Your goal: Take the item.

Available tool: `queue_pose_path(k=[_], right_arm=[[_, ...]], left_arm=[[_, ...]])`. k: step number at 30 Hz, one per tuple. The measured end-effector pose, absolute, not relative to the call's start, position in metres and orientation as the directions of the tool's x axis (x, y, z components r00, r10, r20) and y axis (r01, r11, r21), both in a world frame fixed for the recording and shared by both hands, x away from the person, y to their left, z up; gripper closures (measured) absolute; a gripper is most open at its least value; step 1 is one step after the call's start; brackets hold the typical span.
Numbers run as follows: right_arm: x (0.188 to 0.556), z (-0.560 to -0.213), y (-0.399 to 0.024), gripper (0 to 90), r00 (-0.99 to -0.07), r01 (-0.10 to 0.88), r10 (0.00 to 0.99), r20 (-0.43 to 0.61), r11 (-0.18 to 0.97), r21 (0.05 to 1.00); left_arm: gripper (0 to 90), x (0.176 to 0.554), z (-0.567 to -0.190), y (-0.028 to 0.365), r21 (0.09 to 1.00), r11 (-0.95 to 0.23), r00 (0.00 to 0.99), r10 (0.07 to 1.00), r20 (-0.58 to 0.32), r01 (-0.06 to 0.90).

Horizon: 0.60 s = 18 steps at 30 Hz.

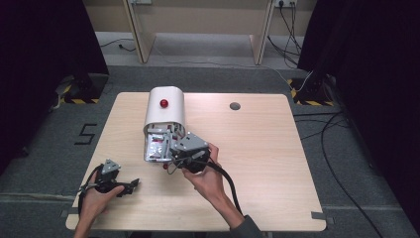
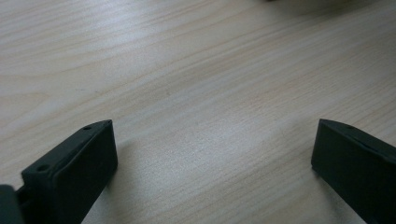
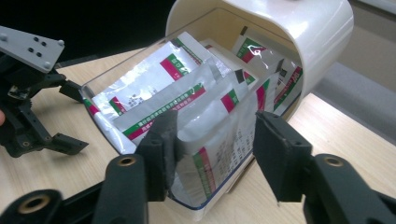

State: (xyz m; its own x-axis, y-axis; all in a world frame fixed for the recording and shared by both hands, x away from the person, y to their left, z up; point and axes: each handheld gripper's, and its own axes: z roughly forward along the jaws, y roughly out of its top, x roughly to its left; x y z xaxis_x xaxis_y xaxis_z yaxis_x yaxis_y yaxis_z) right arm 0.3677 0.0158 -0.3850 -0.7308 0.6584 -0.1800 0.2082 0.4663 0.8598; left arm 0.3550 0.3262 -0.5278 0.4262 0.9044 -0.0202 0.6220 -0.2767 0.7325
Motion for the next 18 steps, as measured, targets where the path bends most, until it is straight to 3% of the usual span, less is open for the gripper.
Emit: queue_pose_path(k=[9,14,15,18], right_arm=[[0.374,-0.390,0.019,65.9,-0.705,0.209,0.680,-0.201,0.471,0.857],[0.375,-0.391,0.018,78.5,-0.685,0.191,0.692,-0.229,0.474,0.860],[0.376,-0.391,0.016,84.6,-0.688,0.181,0.688,-0.231,0.471,0.863],[0.379,-0.390,0.008,87.3,-0.704,0.176,0.680,-0.203,0.445,0.878]], left_arm=[[0.0,0.355,-0.528,0.326,0.733,-0.277,0.426,0.904,-0.020,0.622],[0.0,0.355,-0.528,0.326,0.732,-0.277,0.426,0.904,-0.020,0.622],[0.0,0.355,-0.528,0.326,0.732,-0.277,0.426,0.904,-0.020,0.622],[0.0,0.355,-0.528,0.326,0.732,-0.278,0.426,0.904,-0.019,0.622]])
